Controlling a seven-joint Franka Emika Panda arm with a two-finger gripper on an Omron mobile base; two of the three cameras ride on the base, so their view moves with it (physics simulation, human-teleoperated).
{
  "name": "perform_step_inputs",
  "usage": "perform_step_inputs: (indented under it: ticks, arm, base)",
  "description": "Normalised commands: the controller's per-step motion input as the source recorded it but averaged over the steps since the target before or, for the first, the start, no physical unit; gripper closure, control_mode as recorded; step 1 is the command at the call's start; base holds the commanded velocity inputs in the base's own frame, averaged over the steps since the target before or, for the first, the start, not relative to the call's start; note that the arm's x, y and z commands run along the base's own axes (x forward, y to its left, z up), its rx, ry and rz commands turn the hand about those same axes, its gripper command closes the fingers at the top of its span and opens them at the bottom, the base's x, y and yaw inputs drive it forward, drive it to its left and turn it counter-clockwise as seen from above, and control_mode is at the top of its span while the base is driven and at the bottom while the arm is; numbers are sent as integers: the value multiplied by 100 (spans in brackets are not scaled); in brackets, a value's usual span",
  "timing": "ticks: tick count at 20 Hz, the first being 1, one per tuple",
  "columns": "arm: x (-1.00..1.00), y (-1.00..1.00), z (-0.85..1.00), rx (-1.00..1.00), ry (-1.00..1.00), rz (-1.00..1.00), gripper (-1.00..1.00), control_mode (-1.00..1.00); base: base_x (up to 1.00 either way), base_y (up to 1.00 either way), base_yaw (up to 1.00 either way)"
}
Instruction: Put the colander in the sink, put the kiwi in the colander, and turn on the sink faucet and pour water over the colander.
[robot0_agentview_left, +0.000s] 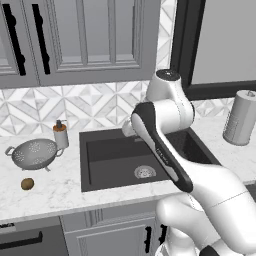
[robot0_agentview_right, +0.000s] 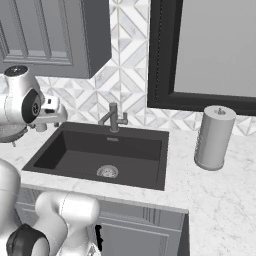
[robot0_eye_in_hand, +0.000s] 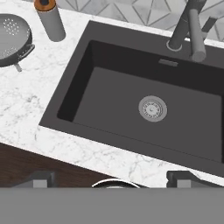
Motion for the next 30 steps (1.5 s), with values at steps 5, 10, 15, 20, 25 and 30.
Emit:
perform_step_inputs:
  ticks: [5,10,15,20,25,30]
  arm:
    - [0,36,-5,0,0,0,-100,-100]
    - [6,37,-6,1,2,0,-100,-100]
    - [20,47,-8,7,1,0,-100,-100]
    - [11,43,-19,24,0,0,-100,-100]
    - [25,58,-35,16,2,-3,-100,-100]
    - [40,63,-33,11,11,-17,-100,-100]
  base:
    - [0,0,0]
    - [0,0,0]
    - [0,0,0]
    - [0,0,0]
    - [0,0,0]
    - [0,0,0]
